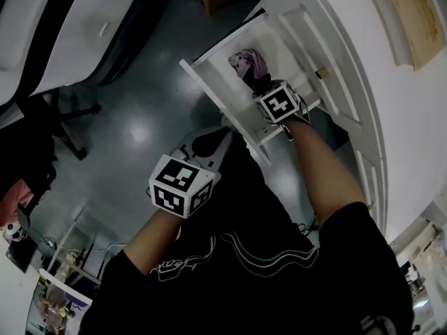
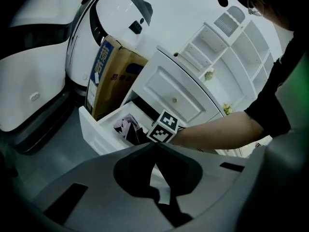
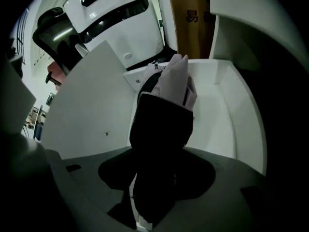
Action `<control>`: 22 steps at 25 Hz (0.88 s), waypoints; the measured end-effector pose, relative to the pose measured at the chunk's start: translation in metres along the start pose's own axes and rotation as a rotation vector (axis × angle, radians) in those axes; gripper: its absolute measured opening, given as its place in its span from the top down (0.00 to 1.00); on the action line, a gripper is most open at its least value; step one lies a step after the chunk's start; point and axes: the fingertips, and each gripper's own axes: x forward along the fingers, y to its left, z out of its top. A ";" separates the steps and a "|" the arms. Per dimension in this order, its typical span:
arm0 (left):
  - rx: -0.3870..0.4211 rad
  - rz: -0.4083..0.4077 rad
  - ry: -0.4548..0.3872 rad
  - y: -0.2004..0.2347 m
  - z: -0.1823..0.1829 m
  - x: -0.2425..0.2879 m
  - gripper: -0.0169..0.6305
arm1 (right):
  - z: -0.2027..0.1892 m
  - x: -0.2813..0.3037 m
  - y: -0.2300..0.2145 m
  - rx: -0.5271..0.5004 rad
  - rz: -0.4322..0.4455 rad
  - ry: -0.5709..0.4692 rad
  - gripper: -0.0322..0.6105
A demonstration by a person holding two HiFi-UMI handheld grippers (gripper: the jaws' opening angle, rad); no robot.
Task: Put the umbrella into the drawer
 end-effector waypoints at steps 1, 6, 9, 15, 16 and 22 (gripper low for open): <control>-0.003 -0.001 0.005 0.003 -0.003 0.003 0.94 | 0.000 0.009 -0.004 -0.002 -0.008 0.007 0.61; -0.034 0.014 0.023 0.019 -0.014 0.010 0.94 | -0.008 0.043 -0.013 0.005 -0.010 0.037 0.61; -0.053 0.022 0.026 0.024 -0.014 0.007 0.94 | -0.016 0.056 -0.007 0.021 0.021 0.054 0.61; -0.042 0.035 0.037 0.029 -0.012 0.000 0.94 | -0.023 0.064 0.004 0.047 0.052 0.097 0.60; -0.048 0.040 0.034 0.030 -0.011 0.000 0.94 | -0.022 0.062 0.005 0.045 0.057 0.102 0.59; -0.022 0.036 0.028 0.014 -0.001 -0.009 0.94 | -0.011 0.024 -0.005 0.014 -0.032 0.041 0.54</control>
